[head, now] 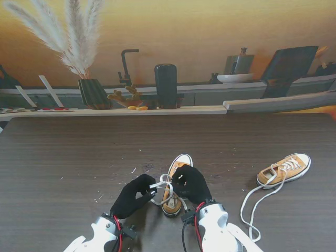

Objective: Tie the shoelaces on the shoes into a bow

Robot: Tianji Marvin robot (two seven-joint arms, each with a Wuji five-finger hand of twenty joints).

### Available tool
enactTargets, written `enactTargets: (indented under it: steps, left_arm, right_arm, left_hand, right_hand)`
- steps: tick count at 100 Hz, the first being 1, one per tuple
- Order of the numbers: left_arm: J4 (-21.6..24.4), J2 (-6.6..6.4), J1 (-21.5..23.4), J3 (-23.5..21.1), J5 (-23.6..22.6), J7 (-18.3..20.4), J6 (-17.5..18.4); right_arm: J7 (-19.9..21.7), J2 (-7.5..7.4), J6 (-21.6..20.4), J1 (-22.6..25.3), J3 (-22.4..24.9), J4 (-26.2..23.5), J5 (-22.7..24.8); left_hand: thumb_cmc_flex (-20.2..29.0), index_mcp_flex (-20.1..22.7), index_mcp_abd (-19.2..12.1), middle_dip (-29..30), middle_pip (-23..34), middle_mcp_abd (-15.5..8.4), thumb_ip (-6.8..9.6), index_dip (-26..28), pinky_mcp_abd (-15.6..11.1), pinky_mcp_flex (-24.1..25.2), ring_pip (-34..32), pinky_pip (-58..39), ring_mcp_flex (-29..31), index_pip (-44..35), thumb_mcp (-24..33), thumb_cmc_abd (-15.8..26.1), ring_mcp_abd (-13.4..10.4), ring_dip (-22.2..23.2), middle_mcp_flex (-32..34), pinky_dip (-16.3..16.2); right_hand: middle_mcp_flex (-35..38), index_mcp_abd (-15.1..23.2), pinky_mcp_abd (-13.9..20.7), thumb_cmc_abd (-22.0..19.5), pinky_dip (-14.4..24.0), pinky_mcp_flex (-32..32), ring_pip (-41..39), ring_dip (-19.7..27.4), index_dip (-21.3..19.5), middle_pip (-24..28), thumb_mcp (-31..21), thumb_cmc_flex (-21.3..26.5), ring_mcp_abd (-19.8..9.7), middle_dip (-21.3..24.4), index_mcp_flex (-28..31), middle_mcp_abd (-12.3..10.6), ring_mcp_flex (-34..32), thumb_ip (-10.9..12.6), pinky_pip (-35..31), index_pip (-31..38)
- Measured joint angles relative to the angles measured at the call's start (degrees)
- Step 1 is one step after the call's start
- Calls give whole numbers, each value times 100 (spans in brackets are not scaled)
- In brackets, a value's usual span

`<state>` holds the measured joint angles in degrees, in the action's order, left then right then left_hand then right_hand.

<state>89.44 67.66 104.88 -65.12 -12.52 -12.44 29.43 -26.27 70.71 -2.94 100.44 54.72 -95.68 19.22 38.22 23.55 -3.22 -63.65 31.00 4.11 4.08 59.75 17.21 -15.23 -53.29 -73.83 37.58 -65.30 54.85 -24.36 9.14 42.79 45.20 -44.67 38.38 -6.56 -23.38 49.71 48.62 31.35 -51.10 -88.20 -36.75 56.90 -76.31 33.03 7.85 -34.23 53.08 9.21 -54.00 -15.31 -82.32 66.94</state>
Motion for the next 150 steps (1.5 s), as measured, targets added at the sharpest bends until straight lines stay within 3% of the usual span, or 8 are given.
enactTargets:
  steps: [11,88,150]
  left_arm:
    - [37,-39,41,-61,40,112,-75]
    - [2,-80,112,-314,155,279,-305]
    - [72,-112,348,-616,121,370,-451]
  right_arm:
    - [-170,34,51,0,-17,7,130]
    - [-865,157,555,106,109,89,527]
    - [-1048,185,927,295,253,44,639]
  left_hand:
    - [0,0,0,0,-20,0,60,0,0,19,0,7,0,1,0,0,0,0,0,0]
    - [5,0,0,58,-77,1,61,4,0,78,0,24,-1,15,0,0,4,0,-68,0]
    - [5,0,0,72,-77,54,65,61,0,80,2,69,-3,25,0,0,19,0,-68,0]
  right_hand:
    - [0,0,0,0,-32,1,0,0,0,0,-1,0,0,49,0,0,0,0,5,0]
    - [0,-2,-1,-6,-71,-5,0,0,0,51,-1,0,0,101,0,0,0,0,9,1]
    - [0,-48,-45,-52,-74,-5,0,0,0,52,-1,0,28,101,0,0,-72,0,9,1]
